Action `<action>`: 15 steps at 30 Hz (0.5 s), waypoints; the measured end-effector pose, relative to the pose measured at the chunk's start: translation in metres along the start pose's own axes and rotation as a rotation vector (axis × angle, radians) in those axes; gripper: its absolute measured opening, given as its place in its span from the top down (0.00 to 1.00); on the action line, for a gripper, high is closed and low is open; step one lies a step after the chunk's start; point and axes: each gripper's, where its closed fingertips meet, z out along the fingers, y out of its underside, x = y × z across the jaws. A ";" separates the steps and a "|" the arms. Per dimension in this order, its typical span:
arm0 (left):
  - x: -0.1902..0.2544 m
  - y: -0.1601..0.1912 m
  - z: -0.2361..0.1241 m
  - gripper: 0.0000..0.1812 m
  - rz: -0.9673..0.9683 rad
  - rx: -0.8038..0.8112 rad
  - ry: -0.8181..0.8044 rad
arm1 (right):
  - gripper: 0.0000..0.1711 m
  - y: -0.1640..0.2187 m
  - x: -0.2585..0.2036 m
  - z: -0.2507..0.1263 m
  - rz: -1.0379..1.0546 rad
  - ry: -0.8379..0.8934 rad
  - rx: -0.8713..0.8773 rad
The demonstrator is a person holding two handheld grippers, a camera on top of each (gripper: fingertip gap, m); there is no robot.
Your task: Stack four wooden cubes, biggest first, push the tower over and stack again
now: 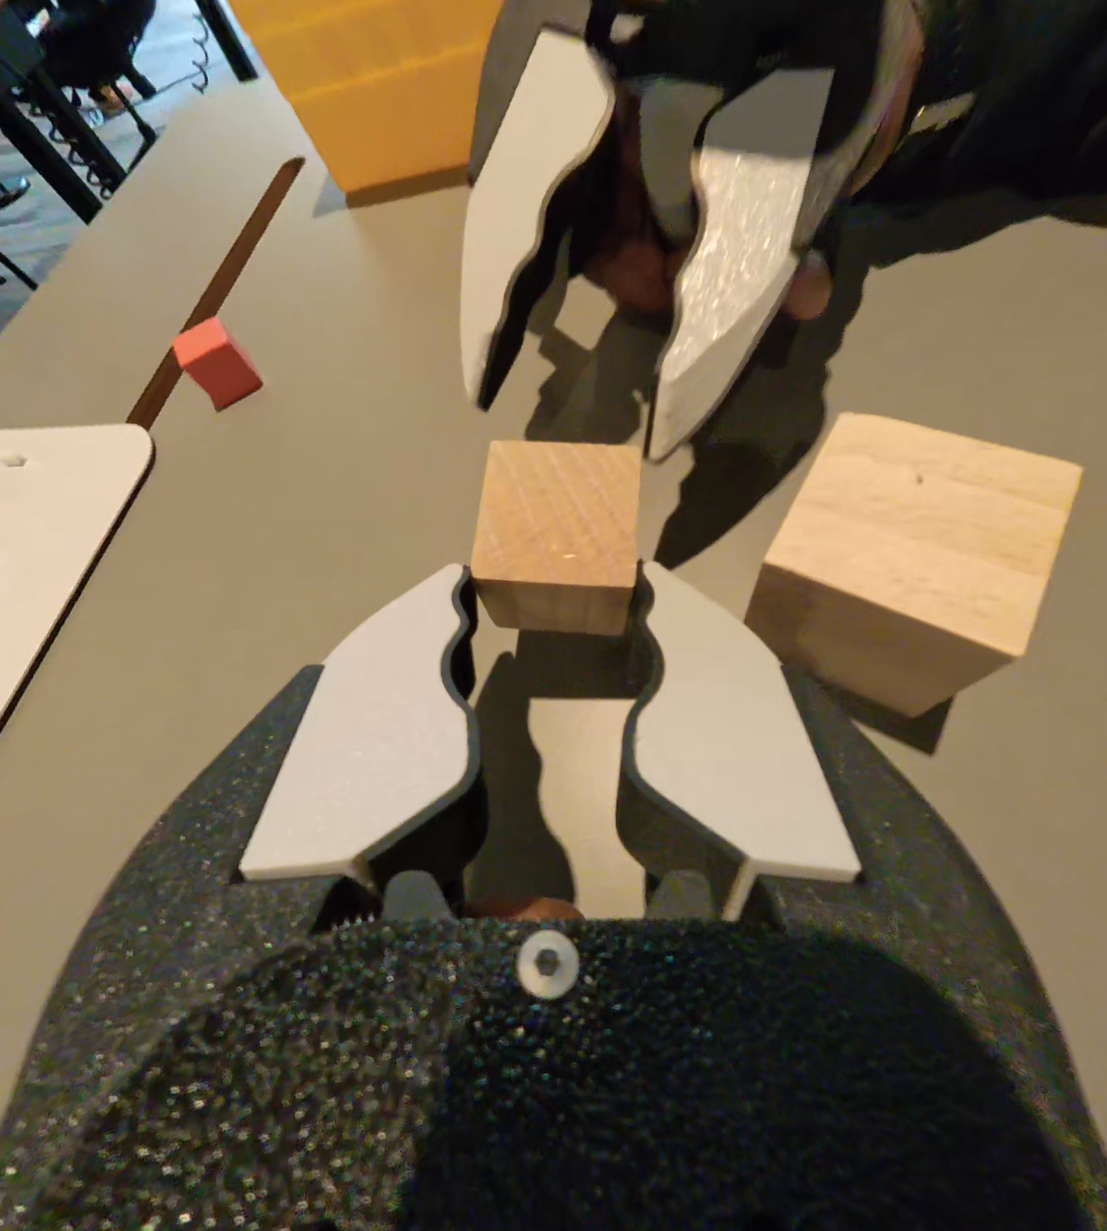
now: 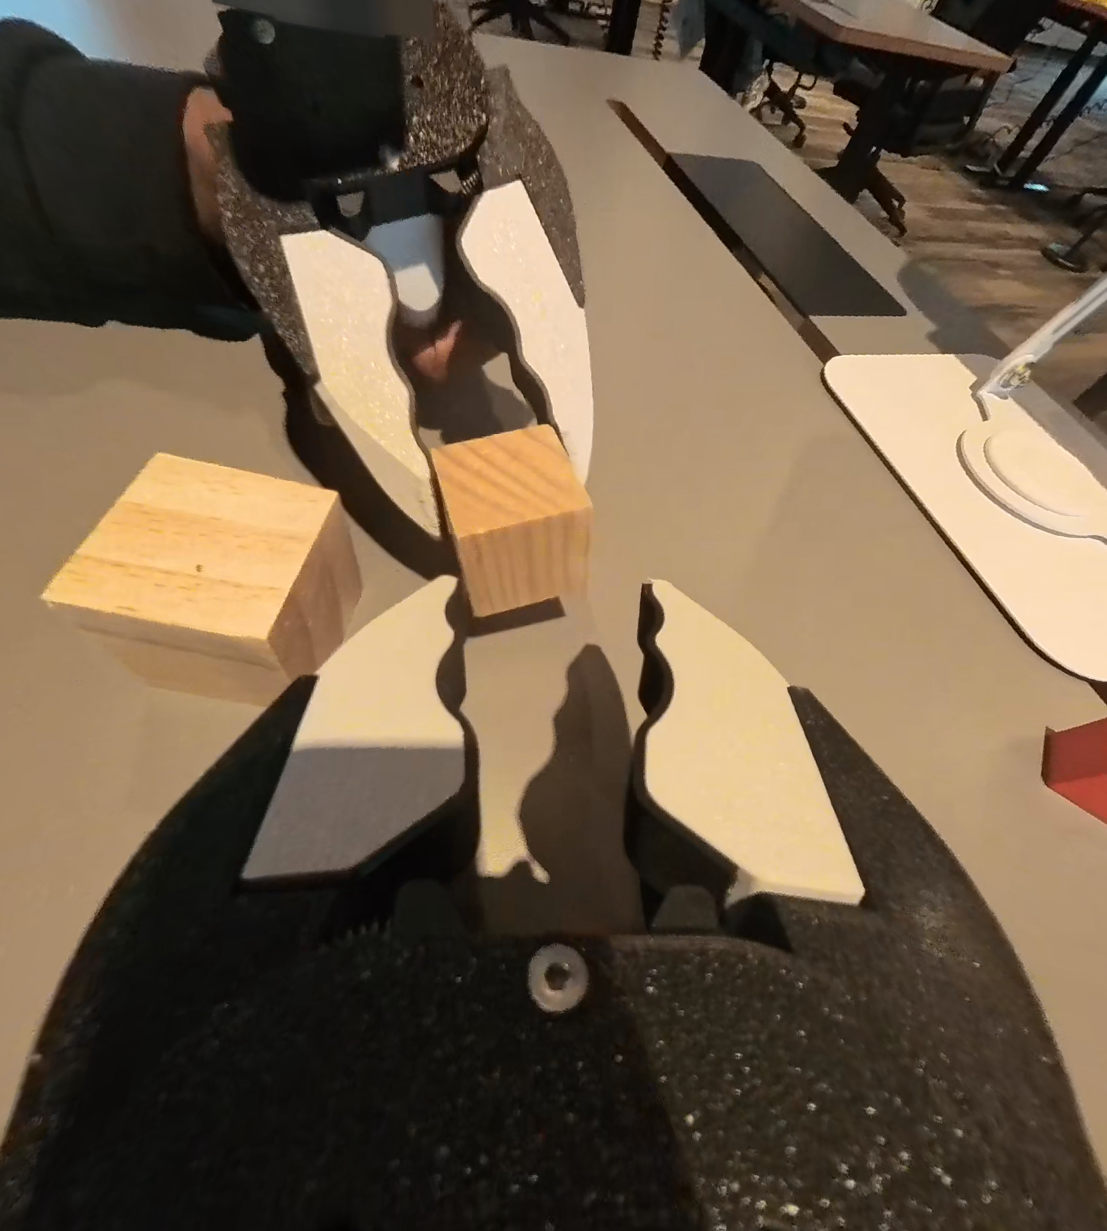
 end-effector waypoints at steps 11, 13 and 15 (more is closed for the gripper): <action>0.022 -0.029 -0.028 0.76 -0.062 0.239 0.181 | 0.70 -0.007 0.004 -0.013 0.090 -0.046 0.082; 0.035 -0.034 -0.028 0.76 -0.031 0.239 0.226 | 0.70 -0.006 0.005 -0.015 0.101 -0.043 0.087; 0.038 -0.039 -0.025 0.76 -0.018 0.240 0.216 | 0.70 -0.004 0.007 -0.016 0.107 -0.025 0.076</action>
